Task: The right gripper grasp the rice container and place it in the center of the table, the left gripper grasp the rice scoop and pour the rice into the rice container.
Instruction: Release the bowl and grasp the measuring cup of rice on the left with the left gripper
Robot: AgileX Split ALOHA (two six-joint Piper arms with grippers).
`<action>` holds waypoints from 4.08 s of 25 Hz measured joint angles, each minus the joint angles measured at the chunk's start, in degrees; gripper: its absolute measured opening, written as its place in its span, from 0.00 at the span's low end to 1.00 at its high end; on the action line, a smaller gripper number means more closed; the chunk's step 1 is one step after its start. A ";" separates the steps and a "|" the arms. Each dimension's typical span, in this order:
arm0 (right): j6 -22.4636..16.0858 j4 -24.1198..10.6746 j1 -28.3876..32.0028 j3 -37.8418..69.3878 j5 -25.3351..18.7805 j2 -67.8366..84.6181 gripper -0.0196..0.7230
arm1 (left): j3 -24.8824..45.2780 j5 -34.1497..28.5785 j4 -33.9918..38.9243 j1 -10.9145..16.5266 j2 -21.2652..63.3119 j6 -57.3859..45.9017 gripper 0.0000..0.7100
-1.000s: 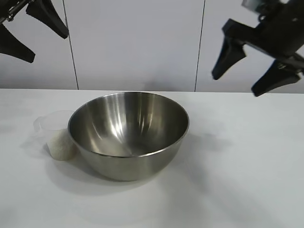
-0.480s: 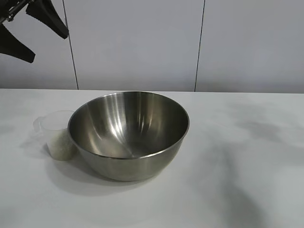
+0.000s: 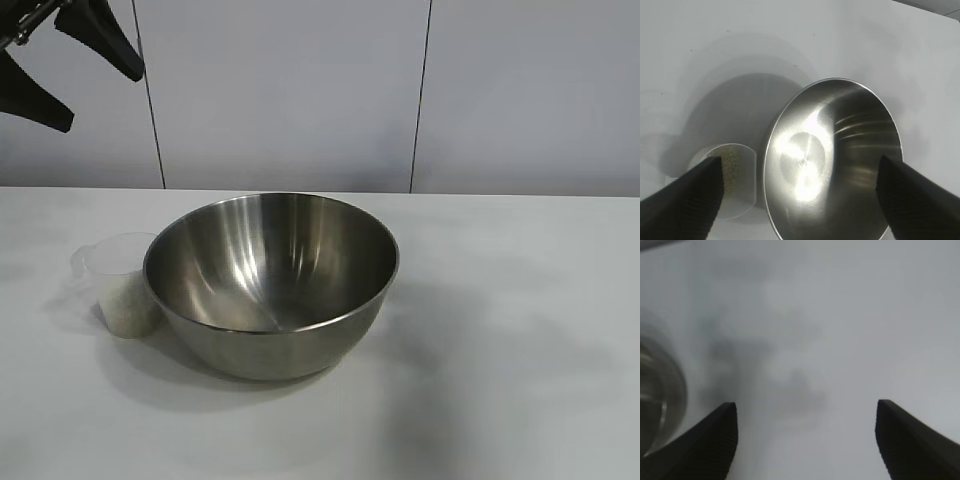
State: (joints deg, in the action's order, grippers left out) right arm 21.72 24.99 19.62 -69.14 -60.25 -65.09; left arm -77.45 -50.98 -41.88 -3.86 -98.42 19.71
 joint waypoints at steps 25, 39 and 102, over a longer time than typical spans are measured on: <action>-18.44 -24.99 -9.88 35.04 -2.75 63.30 0.73 | 0.00 0.00 0.00 0.00 0.00 0.00 0.85; -19.31 -21.11 -10.58 42.10 -2.13 64.13 0.73 | 0.00 0.00 0.00 0.00 0.00 0.00 0.85; -19.31 -19.35 -10.58 42.10 -1.53 66.11 0.73 | 62.85 115.89 31.89 -13.82 1.77 -7.93 0.64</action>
State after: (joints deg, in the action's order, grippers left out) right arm 2.41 5.64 9.03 -27.04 -61.79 1.01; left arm -14.60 64.90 -9.99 -17.69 -96.65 11.78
